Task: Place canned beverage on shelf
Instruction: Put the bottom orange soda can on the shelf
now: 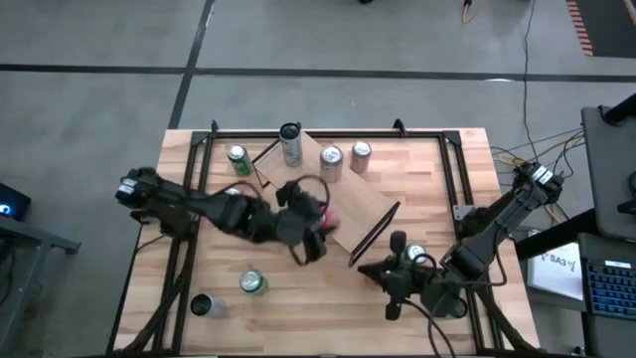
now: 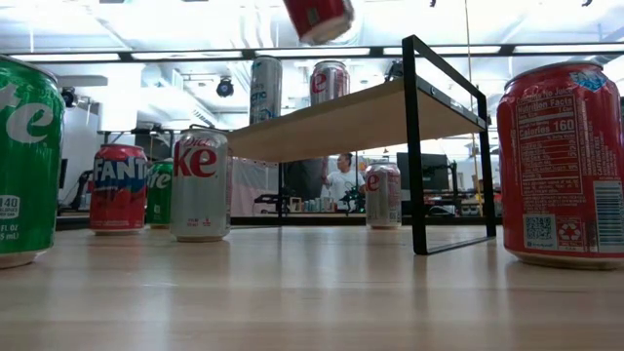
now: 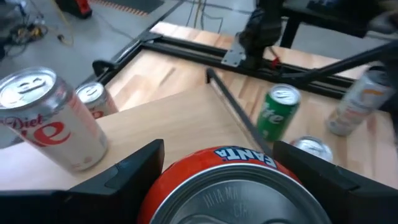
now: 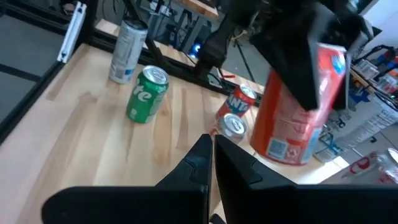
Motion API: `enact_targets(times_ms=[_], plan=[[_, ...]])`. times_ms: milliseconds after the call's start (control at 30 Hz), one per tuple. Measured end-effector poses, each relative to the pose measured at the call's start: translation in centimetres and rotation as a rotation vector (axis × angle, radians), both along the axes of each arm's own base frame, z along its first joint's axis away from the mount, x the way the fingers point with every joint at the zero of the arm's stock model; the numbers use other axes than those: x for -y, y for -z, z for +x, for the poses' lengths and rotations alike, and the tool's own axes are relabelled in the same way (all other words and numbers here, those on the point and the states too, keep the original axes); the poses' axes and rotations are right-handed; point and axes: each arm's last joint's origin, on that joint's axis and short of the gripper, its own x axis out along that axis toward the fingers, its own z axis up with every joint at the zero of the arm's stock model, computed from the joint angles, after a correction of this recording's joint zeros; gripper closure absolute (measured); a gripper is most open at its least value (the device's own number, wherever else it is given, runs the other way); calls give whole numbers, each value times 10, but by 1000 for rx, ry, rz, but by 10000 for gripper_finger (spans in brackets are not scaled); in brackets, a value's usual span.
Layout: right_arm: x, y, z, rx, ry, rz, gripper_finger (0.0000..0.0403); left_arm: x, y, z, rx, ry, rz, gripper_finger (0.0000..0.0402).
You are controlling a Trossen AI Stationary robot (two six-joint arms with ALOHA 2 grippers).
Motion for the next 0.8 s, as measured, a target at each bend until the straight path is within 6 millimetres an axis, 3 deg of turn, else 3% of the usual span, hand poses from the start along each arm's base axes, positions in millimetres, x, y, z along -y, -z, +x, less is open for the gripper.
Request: enact_targets(times_ms=[333, 533, 800], plan=[[4, -5, -5, -74, 23, -17, 394, -58, 6, 9, -32, -113, -223, 132], [6, -3, -6, -102, 24, -43, 394, -71, 7, 9, -28, -157, -281, 132], [7, 0, -8, -128, 34, -49, 394, -71, 20, 17, -65, -185, -301, 132]])
